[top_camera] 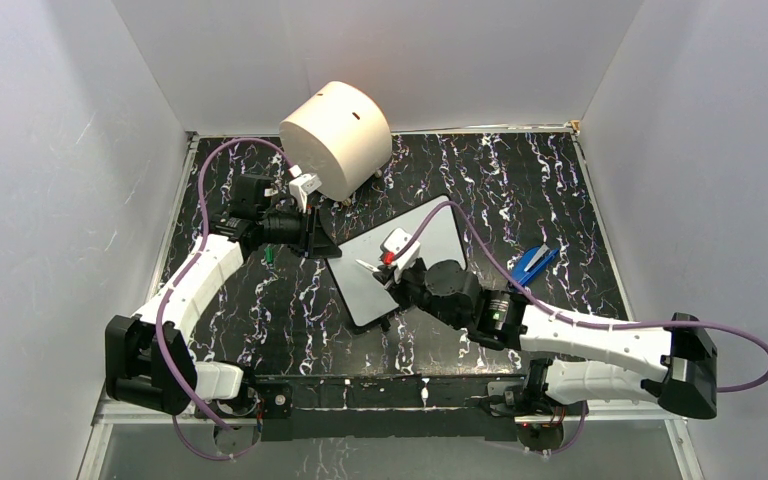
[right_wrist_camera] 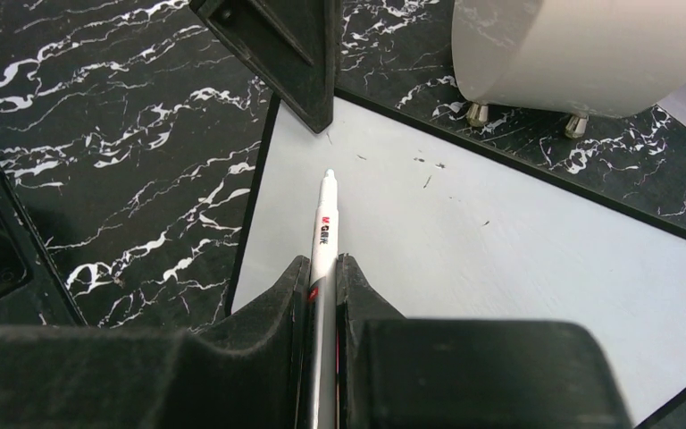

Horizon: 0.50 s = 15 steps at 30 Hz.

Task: Write a sentence on the whiteboard
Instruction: Adjust the whiteboard at the center of the board.

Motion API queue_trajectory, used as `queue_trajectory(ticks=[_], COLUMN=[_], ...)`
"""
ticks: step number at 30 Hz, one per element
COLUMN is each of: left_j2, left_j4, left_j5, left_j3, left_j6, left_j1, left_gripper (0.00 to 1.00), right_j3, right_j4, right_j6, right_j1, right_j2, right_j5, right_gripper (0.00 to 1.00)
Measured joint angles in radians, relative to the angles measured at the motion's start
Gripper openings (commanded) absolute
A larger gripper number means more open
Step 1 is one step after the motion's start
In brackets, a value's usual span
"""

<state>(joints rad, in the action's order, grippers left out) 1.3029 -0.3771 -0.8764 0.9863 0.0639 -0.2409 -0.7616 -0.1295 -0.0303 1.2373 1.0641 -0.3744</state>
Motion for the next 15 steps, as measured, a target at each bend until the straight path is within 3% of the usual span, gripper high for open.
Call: queue_trajectory(ticks=[15], left_j2=[-0.005], left_j4=[-0.001], left_j5=[0.013], left_j3=[0.0], left_j6=[-0.031], left_j1=[-0.002], left_gripper=[0.14], right_j3=[-0.039], right_j4=[0.003], right_j6=[-0.052], right_j1=[0.106], right_j2=[0.071], right_j5=[-0.146], right_gripper=[0.0])
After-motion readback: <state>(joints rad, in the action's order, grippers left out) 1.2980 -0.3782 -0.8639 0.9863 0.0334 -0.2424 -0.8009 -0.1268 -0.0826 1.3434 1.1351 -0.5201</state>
